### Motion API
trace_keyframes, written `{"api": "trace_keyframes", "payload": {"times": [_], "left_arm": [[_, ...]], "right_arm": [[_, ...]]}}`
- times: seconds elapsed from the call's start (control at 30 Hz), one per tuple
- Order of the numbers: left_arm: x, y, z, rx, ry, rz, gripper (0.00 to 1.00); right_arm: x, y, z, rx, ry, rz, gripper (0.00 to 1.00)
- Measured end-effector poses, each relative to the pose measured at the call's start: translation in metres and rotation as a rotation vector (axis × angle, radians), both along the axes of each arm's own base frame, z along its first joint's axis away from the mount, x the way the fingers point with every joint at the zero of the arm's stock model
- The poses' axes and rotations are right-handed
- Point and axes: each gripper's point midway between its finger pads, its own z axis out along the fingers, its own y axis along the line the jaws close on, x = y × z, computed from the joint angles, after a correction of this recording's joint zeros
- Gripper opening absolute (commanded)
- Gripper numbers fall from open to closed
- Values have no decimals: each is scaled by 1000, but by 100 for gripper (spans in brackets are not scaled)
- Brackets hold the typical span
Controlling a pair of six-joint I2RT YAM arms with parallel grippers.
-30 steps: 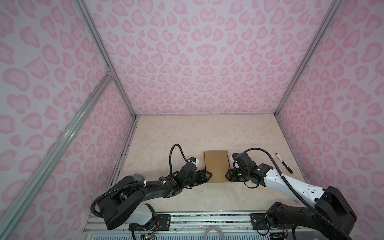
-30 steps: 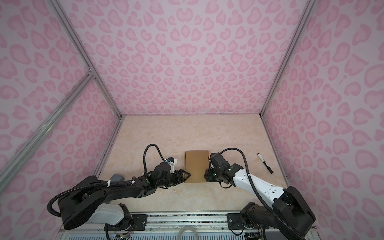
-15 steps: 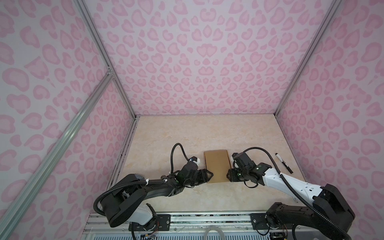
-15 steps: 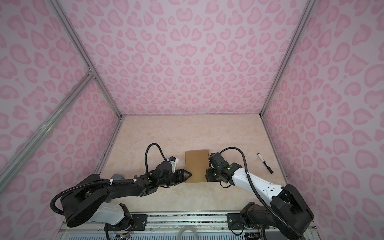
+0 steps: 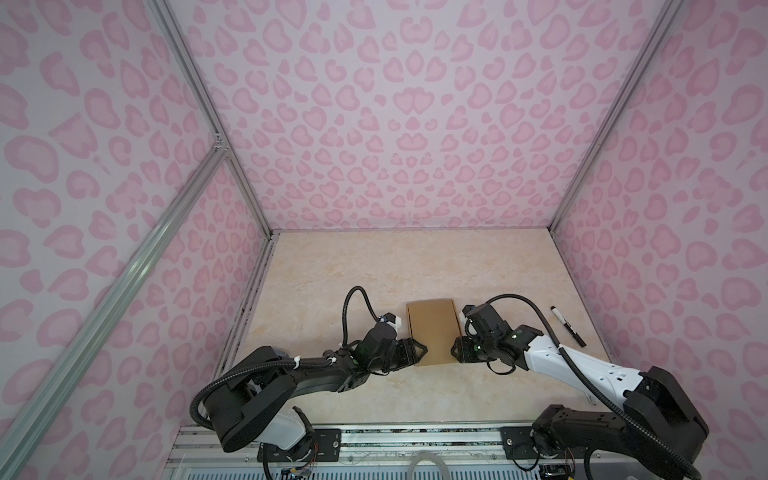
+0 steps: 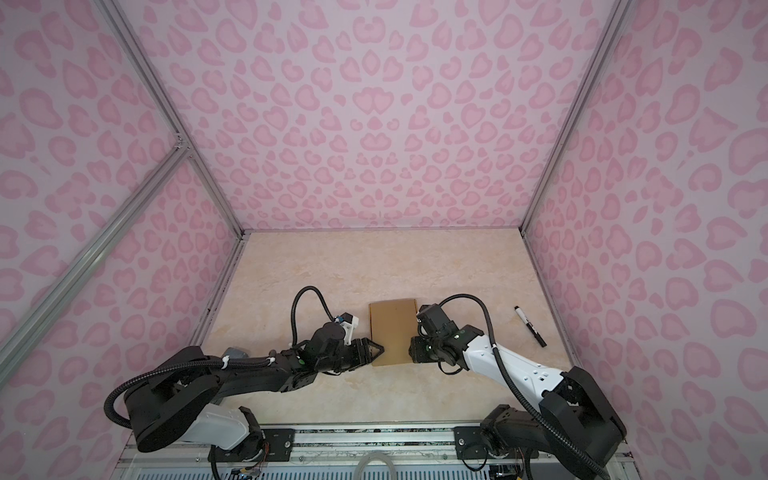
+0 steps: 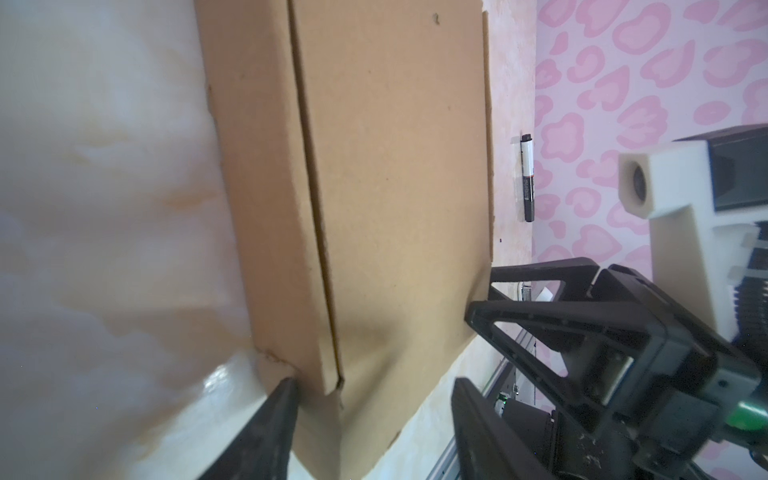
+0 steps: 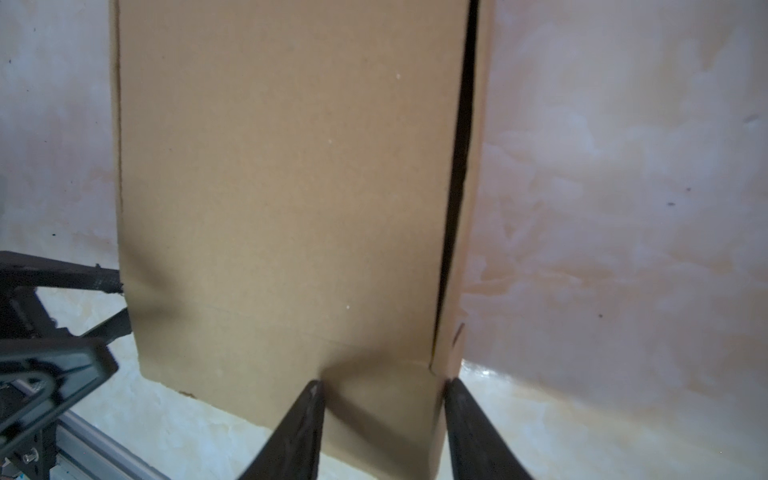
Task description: Fold the paper box
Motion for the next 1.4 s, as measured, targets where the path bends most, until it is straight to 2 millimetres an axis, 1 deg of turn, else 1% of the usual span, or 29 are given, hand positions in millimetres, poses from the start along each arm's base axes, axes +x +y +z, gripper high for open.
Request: {"api": "trace_keyframes", "payload": {"times": [0.53, 0.8, 1.07, 1.17, 1.4], "left_arm": [[0, 0, 0, -3, -2, 0, 60], [0, 0, 1, -6, -5, 0, 60], [1, 0, 0, -6, -5, 2, 60], [1, 0, 0, -6, -5, 2, 60], [1, 1, 0, -4, -6, 5, 60]], "right_arm": [[0, 0, 1, 3, -5, -1, 45], [0, -3, -3, -1, -5, -8, 43], [4, -3, -2, 7, -21, -16, 38], [6, -2, -1, 11, -27, -17, 33], [6, -2, -1, 15, -26, -24, 32]]}}
